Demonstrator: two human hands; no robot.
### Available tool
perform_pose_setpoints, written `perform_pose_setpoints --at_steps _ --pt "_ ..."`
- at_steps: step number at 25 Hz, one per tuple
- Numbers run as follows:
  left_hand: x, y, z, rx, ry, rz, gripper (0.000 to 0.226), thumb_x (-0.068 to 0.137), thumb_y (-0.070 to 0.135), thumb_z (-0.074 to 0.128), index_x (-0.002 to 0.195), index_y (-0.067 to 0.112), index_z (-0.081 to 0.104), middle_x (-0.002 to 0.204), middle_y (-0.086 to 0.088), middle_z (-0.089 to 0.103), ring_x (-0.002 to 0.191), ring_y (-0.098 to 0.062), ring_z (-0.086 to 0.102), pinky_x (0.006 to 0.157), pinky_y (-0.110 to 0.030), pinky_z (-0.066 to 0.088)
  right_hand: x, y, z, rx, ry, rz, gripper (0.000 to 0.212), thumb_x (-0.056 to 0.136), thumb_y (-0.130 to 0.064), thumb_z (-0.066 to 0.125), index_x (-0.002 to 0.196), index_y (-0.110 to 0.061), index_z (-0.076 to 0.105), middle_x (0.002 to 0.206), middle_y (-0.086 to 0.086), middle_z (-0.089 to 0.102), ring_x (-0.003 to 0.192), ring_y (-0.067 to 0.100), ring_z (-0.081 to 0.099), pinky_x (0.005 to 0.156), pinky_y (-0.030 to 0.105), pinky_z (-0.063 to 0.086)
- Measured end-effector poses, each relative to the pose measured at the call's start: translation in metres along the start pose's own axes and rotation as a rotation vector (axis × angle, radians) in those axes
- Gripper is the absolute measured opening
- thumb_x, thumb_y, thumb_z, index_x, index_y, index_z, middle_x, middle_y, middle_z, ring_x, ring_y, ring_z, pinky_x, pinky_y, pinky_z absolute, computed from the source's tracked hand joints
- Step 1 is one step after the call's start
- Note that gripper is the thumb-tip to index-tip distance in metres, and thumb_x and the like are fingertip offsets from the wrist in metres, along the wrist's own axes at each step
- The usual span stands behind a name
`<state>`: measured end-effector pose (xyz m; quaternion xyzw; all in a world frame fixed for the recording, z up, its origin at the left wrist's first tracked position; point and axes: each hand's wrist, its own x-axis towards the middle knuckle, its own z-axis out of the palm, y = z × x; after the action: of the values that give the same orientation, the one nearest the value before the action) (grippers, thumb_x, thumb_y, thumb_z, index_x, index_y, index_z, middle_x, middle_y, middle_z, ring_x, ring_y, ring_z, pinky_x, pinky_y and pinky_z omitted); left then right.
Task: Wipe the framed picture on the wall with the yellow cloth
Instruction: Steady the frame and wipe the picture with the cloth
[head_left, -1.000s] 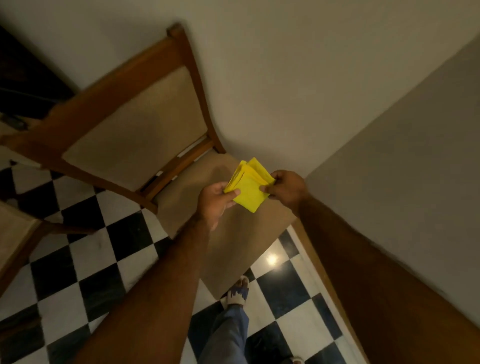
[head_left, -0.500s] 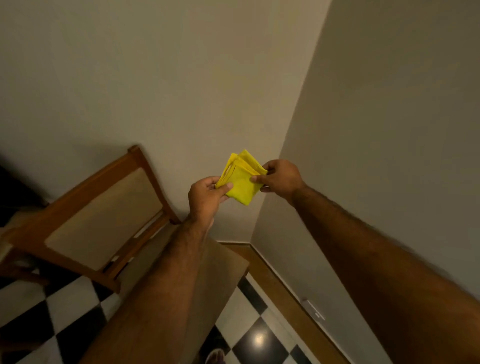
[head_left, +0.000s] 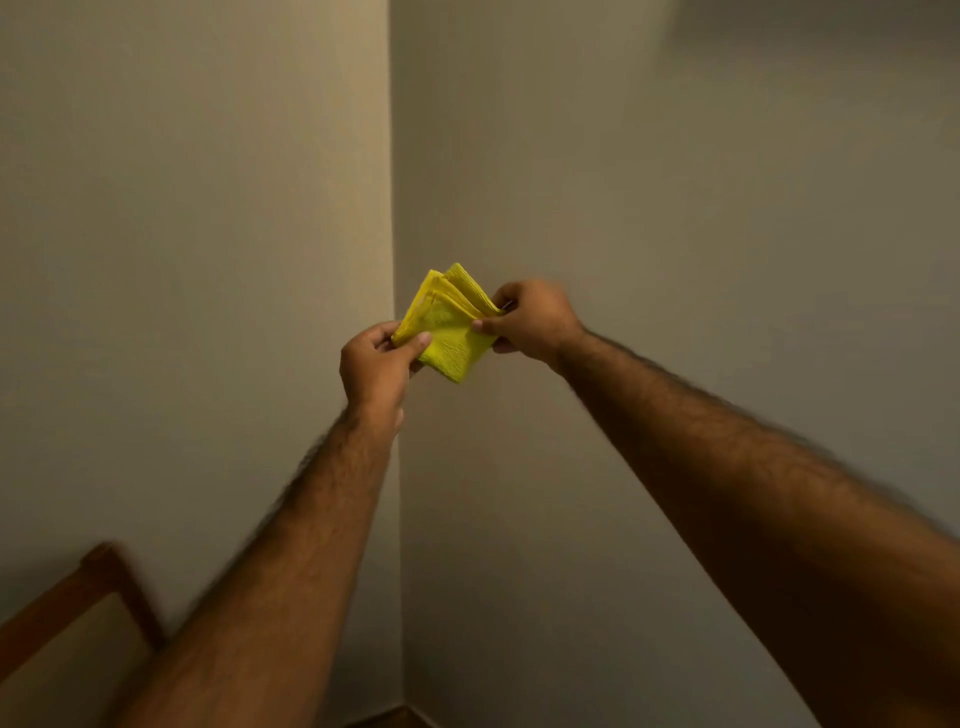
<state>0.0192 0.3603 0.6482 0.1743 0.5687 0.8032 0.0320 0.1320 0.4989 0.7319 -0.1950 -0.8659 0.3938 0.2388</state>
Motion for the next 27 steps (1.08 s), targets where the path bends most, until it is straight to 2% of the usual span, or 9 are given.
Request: perform_pose_setpoints --at_steps 4,6,11,14,16,20,22,24,27 --pt "0.005 0.066 0.073 -0.022 -0.092 0.082 0.037 0.081 0.005 0.079 0.117 0.001 0.067 0.11 -0.016 0.075 0.097 -0.028 0.075 0.08 -0.044 0.064 -0.006 -0.035 -0.087 -0.008 0.148 -0.045 0.026 0.081 -0.016 0.083 0.097 -0.01 0.065 0.102 0.013 0.069 0.084 0.024 0.075 0.073 0.037 0.066" --pt "0.001 0.098 0.107 -0.029 -0.136 0.142 0.034 0.081 0.006 0.079 0.113 0.007 0.069 0.103 -0.009 0.076 0.093 -0.024 0.076 0.077 -0.044 0.065 -0.013 -0.049 -0.128 -0.019 0.219 -0.069 0.026 0.081 -0.017 0.083 0.098 -0.01 0.066 0.101 0.012 0.07 0.083 0.022 0.076 0.071 0.035 0.066" --pt "-0.01 0.163 0.177 -0.018 -0.21 0.316 0.035 0.082 0.004 0.077 0.116 0.008 0.069 0.105 -0.01 0.075 0.094 -0.022 0.073 0.076 -0.038 0.064 -0.027 -0.078 -0.209 -0.08 0.372 -0.12 0.03 0.082 -0.021 0.082 0.104 -0.007 0.068 0.103 0.011 0.071 0.083 0.019 0.075 0.071 0.033 0.066" --pt "-0.015 0.204 0.211 -0.042 -0.239 0.444 0.034 0.086 0.006 0.072 0.117 0.018 0.069 0.098 0.006 0.072 0.094 -0.01 0.07 0.075 -0.03 0.064 -0.036 -0.098 -0.249 -0.111 0.463 -0.187 0.024 0.083 -0.022 0.08 0.099 -0.009 0.066 0.106 0.012 0.071 0.085 0.018 0.074 0.074 0.033 0.066" --pt "-0.013 0.232 0.229 -0.077 -0.259 0.519 0.034 0.086 0.006 0.07 0.117 0.021 0.067 0.102 0.003 0.072 0.096 -0.012 0.07 0.077 -0.033 0.063 -0.041 -0.117 -0.271 -0.128 0.51 -0.249 0.023 0.083 -0.023 0.081 0.096 -0.009 0.067 0.106 0.013 0.073 0.086 0.019 0.075 0.076 0.035 0.065" --pt "0.0 0.308 0.258 -0.134 -0.215 0.631 0.034 0.086 0.007 0.063 0.114 0.025 0.064 0.116 -0.008 0.071 0.106 -0.027 0.069 0.088 -0.049 0.061 -0.062 -0.157 -0.339 -0.503 0.829 -0.456 0.039 0.087 -0.048 0.072 0.105 -0.013 0.073 0.106 0.005 0.077 0.093 0.018 0.069 0.076 0.028 0.05" --pt "0.011 0.349 0.267 -0.137 -0.157 0.67 0.033 0.087 0.01 0.063 0.117 0.023 0.063 0.118 -0.007 0.07 0.108 -0.026 0.067 0.092 -0.05 0.06 -0.075 -0.166 -0.385 -0.626 0.954 -0.549 0.051 0.091 -0.051 0.064 0.124 -0.012 0.067 0.126 0.009 0.07 0.116 0.024 0.063 0.094 0.032 0.048" --pt "0.019 0.384 0.278 -0.11 -0.12 0.705 0.033 0.089 0.013 0.065 0.121 0.02 0.063 0.12 -0.007 0.069 0.109 -0.025 0.067 0.093 -0.049 0.059 -0.087 -0.165 -0.432 -0.811 1.083 -0.55 0.067 0.094 -0.052 0.057 0.144 -0.008 0.052 0.151 0.016 0.052 0.144 0.031 0.043 0.116 0.041 0.036" --pt "0.023 0.416 0.303 -0.007 -0.058 0.783 0.03 0.089 0.016 0.068 0.119 0.019 0.064 0.118 -0.005 0.069 0.107 -0.023 0.066 0.09 -0.039 0.059 -0.102 -0.151 -0.493 -0.987 1.256 -0.471 0.083 0.096 -0.056 0.049 0.159 -0.006 0.027 0.169 0.016 0.022 0.159 0.032 0.014 0.127 0.05 0.018"
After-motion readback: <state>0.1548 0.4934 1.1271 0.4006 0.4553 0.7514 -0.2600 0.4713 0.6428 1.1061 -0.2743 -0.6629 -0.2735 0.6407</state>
